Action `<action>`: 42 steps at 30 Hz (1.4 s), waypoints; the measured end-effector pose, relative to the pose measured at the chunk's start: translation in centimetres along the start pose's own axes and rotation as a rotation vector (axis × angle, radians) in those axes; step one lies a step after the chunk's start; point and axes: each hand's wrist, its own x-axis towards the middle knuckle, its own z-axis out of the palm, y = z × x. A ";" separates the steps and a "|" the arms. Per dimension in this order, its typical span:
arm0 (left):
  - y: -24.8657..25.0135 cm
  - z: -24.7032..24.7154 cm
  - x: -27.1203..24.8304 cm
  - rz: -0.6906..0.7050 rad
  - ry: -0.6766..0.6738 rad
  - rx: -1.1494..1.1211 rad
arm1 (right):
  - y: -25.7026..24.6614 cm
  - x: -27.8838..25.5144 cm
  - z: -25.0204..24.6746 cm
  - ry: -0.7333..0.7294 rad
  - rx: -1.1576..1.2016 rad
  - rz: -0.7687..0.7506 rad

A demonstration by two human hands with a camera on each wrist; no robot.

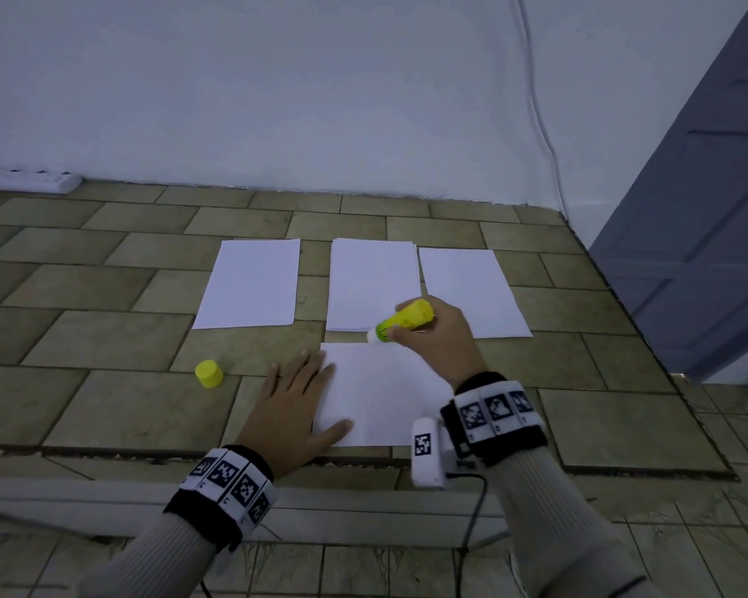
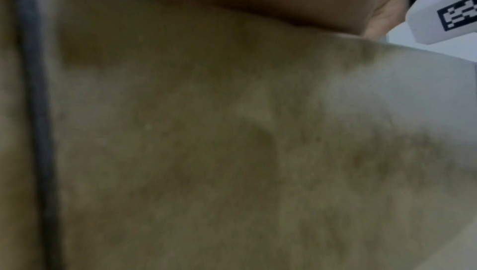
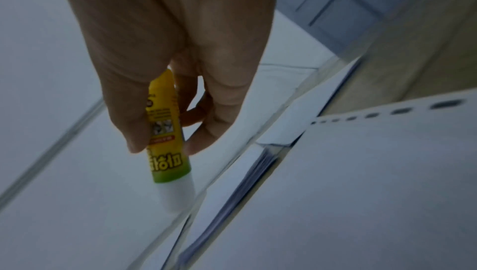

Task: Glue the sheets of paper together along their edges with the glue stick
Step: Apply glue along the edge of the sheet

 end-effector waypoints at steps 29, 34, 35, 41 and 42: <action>-0.1 0.5 -0.2 0.017 0.084 -0.015 | -0.6 2.9 5.2 -0.225 -0.626 -0.097; -0.1 0.6 -0.3 0.011 0.095 -0.015 | 1.4 2.4 0.4 -0.090 -0.555 -0.014; -0.1 0.7 -0.3 0.013 0.095 -0.014 | 1.7 2.2 -0.6 -0.056 -0.555 -0.017; -0.2 0.9 -0.3 0.018 0.101 -0.006 | 3.2 1.5 -5.4 0.053 -0.615 0.016; -0.2 0.9 -0.3 0.018 0.100 -0.004 | 3.4 1.4 -5.8 0.060 -0.620 0.022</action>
